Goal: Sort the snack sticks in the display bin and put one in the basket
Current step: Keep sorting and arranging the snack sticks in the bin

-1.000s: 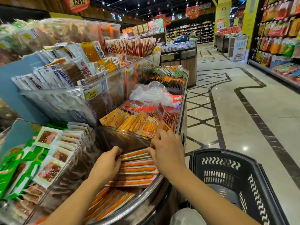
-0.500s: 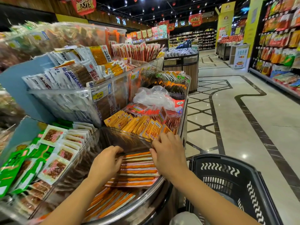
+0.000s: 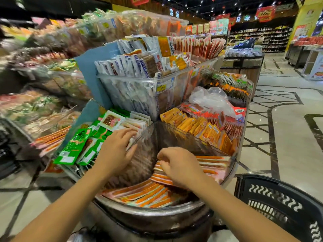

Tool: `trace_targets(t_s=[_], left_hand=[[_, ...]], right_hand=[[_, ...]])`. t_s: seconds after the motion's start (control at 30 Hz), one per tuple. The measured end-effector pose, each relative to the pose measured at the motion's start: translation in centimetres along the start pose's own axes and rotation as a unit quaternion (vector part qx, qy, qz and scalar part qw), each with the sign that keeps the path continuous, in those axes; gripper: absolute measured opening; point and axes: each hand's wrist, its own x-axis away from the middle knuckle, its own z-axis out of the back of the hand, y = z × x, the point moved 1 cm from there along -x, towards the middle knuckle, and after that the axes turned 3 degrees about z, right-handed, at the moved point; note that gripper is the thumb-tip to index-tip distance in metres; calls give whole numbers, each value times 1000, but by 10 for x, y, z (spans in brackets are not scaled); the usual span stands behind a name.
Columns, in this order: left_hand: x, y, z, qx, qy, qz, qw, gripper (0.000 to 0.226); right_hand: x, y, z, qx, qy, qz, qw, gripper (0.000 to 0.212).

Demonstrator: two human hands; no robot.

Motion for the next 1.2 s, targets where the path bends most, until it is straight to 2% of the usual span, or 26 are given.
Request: trace_targets(t_s=[0.1,0.2,0.27,0.4,0.67,0.87,1.0,1.13,1.2], left_hand=[[1,-1,-2,18,-7,35,999,44],[2,-1,-3,30,-4,42,999,44],[3,-2,-4,39,-4,45,998,44],[2,-4,-8,56,0,52,997,40],[3,-4,-9,61,0,64,996,37],[3,-3,-8,63,9,63,996,37],[3,-1,-5,62,11,65,996,40],[3,-1,-5,60,12,66,996,38],[3,-2,-6,59,8,67,996,36]], right_hand=[[-16,-18,-16,-40,-91,39,994,24],[-17,-26,-32,-43,-210,79,974,34],[-16,-26,-40,-38,-254,92,962,40],[-13,-28,-44,-48,-299,123,945,44],[-15,-26,-47,-57,-310,148,937,41],[-13,-24,-46,-61,-235,128,962,22],[-11,-27,-37,-159,-130,125,971,25],[-9,-26,-21,-319,8,42,947,33],[-11,-22,-10,-367,93,10,925,24]])
